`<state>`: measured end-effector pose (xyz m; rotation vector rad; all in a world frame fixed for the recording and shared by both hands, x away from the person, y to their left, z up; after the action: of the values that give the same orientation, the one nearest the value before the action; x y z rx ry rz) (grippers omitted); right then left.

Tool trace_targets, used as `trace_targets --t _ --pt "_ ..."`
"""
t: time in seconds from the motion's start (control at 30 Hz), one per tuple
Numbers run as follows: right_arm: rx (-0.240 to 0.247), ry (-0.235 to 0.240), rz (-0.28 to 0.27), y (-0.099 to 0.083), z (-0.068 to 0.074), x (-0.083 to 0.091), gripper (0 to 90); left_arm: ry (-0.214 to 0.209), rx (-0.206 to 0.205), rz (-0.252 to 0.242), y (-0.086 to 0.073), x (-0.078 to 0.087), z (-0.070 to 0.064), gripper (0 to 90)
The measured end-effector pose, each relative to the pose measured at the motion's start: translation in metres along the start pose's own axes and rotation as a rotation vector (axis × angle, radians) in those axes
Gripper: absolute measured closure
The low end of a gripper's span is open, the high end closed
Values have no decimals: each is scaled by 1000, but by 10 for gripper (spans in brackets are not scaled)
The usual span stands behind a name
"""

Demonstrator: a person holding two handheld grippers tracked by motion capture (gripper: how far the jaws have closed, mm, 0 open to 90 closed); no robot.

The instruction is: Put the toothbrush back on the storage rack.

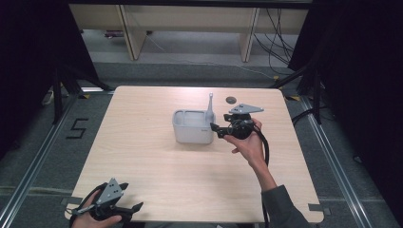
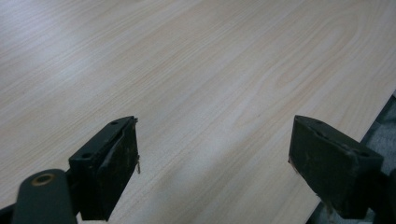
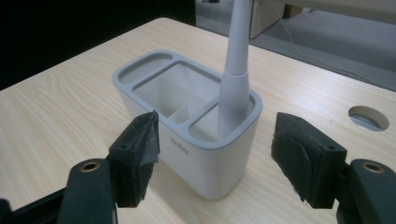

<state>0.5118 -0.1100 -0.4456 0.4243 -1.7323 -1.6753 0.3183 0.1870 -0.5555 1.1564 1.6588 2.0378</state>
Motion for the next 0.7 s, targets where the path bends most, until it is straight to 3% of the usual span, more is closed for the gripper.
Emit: trace_targets --t 0.1,0.17,0.2,0.27,0.37,0.5,0.6,0.63,0.7 --pt "-20 -8 18 -3 1 5 328 1 0 1 0 0 0 154" --pt "5 -9 4 -3 -2 5 327 -2 3 -1 0 0 0 154" --pt "-19 -15 11 -4 0 6 326 -2 2 0 0 0 0 154" --pt "10 -14 15 -5 -3 7 326 1 -1 2 0 0 0 154" --pt "-21 -8 16 -8 1 8 317 -1 2 -4 0 0 0 154" --pt "10 -2 8 -9 0 10 313 -2 0 -4 0 0 0 154" --pt "-18 -6 18 -12 4 12 309 2 -3 1 0 1 0 154" --pt "2 9 20 -12 4 12 308 -2 1 -1 0 0 0 154" --pt "6 -6 18 -13 4 14 306 3 1 1 -1 0 0 154"
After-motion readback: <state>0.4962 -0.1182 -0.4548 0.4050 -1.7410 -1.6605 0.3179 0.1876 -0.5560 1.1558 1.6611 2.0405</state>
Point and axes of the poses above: each handheld gripper's, and its own axes: x roughly backward along the jaws, y roughly out of its top, z roughly to its left, the point moved 9 cm from there along -x, roughly forward along the jaws, and after that the axes turned 15 degrees about -z, right-handed, at the moved point
